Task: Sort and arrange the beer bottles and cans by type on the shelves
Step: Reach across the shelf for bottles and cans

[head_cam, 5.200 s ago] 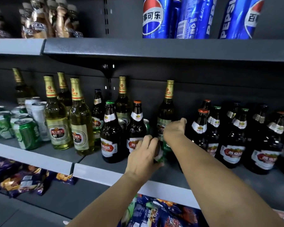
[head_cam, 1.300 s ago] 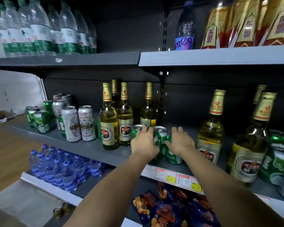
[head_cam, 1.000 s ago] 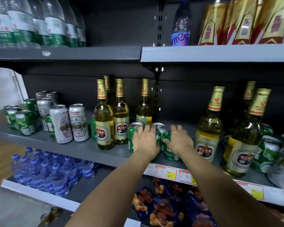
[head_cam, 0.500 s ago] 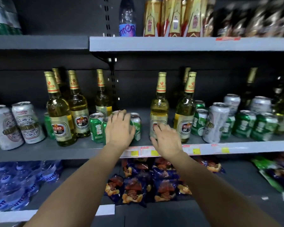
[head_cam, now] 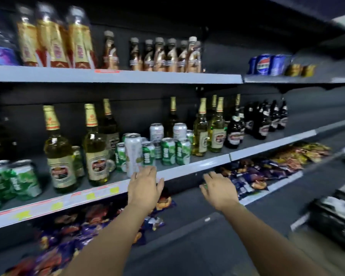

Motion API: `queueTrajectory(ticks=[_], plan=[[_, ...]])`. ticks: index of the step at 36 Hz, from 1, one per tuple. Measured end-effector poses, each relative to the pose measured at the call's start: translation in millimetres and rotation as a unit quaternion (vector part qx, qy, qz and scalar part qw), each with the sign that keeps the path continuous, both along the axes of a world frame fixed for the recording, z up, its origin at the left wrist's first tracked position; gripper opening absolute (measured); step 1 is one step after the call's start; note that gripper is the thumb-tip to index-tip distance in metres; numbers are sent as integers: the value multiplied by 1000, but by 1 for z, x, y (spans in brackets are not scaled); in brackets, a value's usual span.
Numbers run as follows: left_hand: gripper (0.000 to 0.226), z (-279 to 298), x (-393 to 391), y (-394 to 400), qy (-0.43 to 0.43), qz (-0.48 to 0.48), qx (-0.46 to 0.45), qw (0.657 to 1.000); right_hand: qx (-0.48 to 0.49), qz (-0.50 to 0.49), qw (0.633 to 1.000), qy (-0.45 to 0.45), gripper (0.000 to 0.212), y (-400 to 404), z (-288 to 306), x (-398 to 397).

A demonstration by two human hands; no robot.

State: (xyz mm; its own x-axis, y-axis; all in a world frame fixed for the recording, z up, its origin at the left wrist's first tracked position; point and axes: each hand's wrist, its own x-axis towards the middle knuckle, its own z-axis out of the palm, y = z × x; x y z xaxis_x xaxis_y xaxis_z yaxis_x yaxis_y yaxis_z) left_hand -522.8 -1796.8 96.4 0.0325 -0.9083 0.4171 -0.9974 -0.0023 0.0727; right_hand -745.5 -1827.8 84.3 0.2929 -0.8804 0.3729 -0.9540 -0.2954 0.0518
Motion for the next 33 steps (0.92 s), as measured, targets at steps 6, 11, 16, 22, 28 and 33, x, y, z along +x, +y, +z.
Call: queueTrajectory(ticks=[6, 11, 16, 22, 28, 33], plan=[[53, 0, -111, -39, -4, -81, 7, 997, 23, -98, 995, 8, 37, -12, 8, -106], [53, -1, -175, -75, -2, -129, 12, 992, 23, -138, 990, -16, 38, -35, 12, -167], [53, -4, -219, -124, 12, -160, 11, 987, 18, -160, 987, -20, 37, -77, 14, -209], [57, 0, -255, -205, 61, -165, -5, 984, -4, -162, 987, -5, 35, -147, 29, -241], [61, 22, -286, -291, 112, -170, -31, 978, -9, -170, 984, 40, 37, -226, 57, -263], [57, 28, -331, -339, 140, -209, -35, 967, -24, -175, 984, 5, 32, -281, 71, -281]])
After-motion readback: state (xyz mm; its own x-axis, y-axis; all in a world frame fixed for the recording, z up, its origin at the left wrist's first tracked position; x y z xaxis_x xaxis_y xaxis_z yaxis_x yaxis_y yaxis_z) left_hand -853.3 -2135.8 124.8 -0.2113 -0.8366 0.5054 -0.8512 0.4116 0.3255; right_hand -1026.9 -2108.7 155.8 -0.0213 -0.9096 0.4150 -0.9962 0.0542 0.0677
